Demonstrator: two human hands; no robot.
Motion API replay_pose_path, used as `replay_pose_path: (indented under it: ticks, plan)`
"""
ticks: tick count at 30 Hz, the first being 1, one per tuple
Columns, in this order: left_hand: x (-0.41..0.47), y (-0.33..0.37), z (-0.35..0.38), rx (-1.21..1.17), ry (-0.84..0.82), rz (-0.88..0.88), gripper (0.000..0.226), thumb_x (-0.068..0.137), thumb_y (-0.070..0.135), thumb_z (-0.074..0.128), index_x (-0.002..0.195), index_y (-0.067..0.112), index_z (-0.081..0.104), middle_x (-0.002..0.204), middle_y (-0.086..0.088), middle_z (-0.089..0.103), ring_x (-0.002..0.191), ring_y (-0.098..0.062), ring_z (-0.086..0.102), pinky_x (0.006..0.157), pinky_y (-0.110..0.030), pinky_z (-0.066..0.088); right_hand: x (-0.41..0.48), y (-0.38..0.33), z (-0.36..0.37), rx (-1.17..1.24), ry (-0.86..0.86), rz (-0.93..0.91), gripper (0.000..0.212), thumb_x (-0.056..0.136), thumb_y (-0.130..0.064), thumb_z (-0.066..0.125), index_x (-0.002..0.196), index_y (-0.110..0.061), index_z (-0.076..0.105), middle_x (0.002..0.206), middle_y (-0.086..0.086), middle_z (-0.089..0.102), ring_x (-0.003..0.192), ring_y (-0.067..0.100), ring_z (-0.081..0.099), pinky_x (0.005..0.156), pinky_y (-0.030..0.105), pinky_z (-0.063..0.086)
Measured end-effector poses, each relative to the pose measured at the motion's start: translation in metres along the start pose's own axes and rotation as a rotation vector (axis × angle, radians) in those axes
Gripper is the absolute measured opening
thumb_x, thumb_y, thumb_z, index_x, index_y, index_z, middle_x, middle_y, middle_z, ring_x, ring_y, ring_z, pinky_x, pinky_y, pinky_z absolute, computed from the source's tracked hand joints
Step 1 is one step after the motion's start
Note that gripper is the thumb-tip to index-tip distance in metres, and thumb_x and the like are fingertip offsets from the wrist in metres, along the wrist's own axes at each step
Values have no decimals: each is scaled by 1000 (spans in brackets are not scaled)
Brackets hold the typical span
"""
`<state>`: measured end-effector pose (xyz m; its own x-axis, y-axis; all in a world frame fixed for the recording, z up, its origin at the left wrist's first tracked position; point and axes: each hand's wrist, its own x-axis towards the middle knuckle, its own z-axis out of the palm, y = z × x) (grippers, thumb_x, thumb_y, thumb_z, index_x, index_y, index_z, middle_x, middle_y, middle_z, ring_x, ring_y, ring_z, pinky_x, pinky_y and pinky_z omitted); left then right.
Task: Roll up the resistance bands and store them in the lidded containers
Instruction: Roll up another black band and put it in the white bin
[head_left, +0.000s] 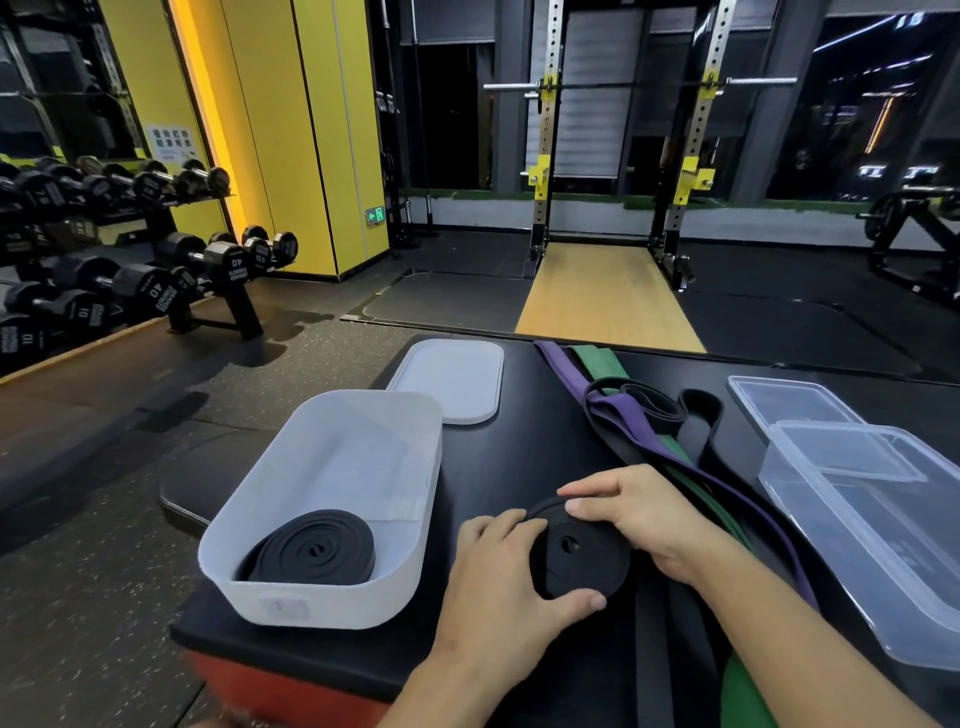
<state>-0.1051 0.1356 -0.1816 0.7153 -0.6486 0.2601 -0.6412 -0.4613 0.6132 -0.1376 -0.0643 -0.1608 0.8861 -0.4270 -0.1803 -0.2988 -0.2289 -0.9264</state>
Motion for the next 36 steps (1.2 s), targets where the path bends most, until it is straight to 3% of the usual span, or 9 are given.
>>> replay_pose_path:
  ticks: [5, 10, 12, 15, 19, 24, 29, 32, 36]
  plan:
    - [-1, 6, 4, 74, 29, -1, 98, 67, 81, 72, 149, 33, 48, 149, 20, 39, 143, -4, 26, 117, -20, 27, -2, 0, 1, -7, 26, -16, 19, 85, -12, 81, 98, -25, 83, 96, -6, 80, 98, 11, 74, 98, 33, 56]
    - [-1, 10, 5, 3, 42, -50, 87, 65, 74, 77, 138, 35, 49, 132, 27, 42, 131, -1, 32, 108, -18, 35, -3, -4, -2, 28, 8, -9, 19, 86, -12, 80, 99, -25, 83, 98, -4, 80, 100, 15, 75, 89, 30, 56]
    - [-4, 10, 4, -28, 61, -48, 89, 64, 74, 77, 139, 37, 49, 135, 29, 38, 133, 2, 29, 102, -11, 32, -5, -9, -4, 52, 0, -14, 18, 87, -11, 80, 99, -24, 83, 97, -1, 80, 99, 18, 75, 84, 30, 56]
    - [-7, 14, -4, -27, 106, -30, 91, 65, 74, 76, 143, 37, 47, 142, 28, 32, 136, 4, 22, 97, -2, 24, -10, -20, -3, 89, -5, -38, 18, 87, -11, 79, 100, -23, 83, 99, 2, 80, 99, 20, 75, 96, 40, 57]
    - [-8, 28, -39, 81, 143, -6, 81, 69, 75, 72, 137, 39, 47, 141, 24, 34, 134, -3, 27, 104, -14, 28, -18, -47, 3, 209, -48, -75, 18, 89, -7, 76, 101, -18, 83, 102, 9, 79, 101, 25, 75, 96, 41, 58]
    - [-2, 30, -99, 188, 143, 7, 74, 69, 76, 73, 129, 38, 51, 124, 22, 44, 122, -5, 33, 89, -18, 31, -17, -88, 28, 336, -112, -114, 19, 89, -4, 72, 106, -10, 80, 102, 15, 78, 94, 25, 75, 81, 32, 62]
    - [13, 2, -146, 158, 75, -85, 73, 63, 68, 84, 124, 36, 60, 118, 17, 56, 117, -10, 48, 96, -28, 47, 6, -115, 68, 359, -131, -102, 19, 90, 1, 71, 106, -3, 78, 101, 16, 78, 91, 24, 75, 77, 31, 62]
    - [19, -20, -167, 117, 13, -153, 60, 63, 60, 89, 110, 29, 67, 102, 14, 65, 98, -7, 60, 87, -32, 54, 24, -122, 96, 307, -138, -69, 16, 90, 1, 72, 104, -4, 79, 100, 16, 78, 92, 25, 75, 78, 32, 61]
    - [30, -55, -182, 96, -60, -216, 49, 64, 57, 90, 100, 33, 67, 88, 15, 69, 80, 2, 63, 63, -17, 48, 46, -133, 129, 104, -124, -40, 14, 93, -3, 71, 102, -9, 80, 100, 13, 79, 101, 31, 74, 94, 45, 60]
